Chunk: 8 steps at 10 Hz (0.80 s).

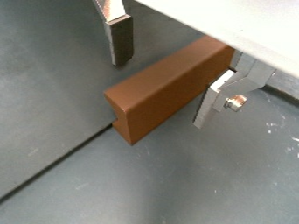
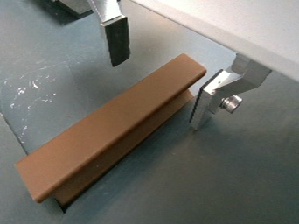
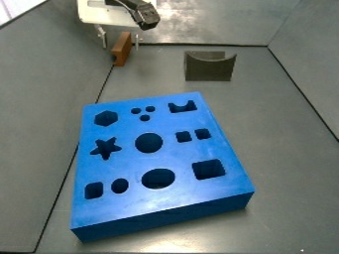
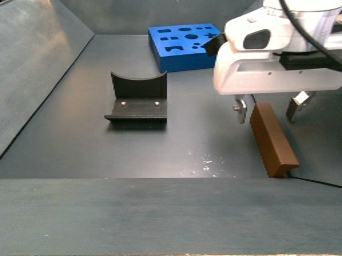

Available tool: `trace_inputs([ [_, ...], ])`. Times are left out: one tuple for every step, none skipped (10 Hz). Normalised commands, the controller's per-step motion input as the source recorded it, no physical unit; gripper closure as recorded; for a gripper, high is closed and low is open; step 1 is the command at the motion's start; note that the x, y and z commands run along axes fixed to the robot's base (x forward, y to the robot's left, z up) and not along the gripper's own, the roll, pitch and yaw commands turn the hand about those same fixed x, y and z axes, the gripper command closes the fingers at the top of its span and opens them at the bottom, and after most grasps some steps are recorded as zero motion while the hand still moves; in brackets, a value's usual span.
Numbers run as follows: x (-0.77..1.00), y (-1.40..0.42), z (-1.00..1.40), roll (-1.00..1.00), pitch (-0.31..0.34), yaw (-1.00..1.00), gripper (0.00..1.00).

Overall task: Pick up the arch object. Move up. Place the arch object on the fixture. Regrasp the arch object. Rotate the arch object. Move to above the board. Insert the arch object.
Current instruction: Pick up the arch object.

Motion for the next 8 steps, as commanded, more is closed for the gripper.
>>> trace_inputs([
  [0.05, 0.0, -0.87, 0.0, 0.0, -0.03, 0.0],
  [0.09, 0.0, -0.86, 0.0, 0.0, -0.04, 0.0],
  [0.16, 0.0, -0.79, 0.0, 0.0, -0.04, 0.0],
  [0.0, 0.0, -0.69, 0.0, 0.0, -0.05, 0.0],
  [0.0, -0.01, -0.65, 0.01, 0.0, -0.04, 0.0],
  [0.0, 0.0, -0.41, 0.0, 0.0, -0.06, 0.0],
  [0.0, 0.0, 0.0, 0.0, 0.0, 0.0, 1.0],
  [0.0, 0.0, 0.0, 0.0, 0.0, 0.0, 1.0],
])
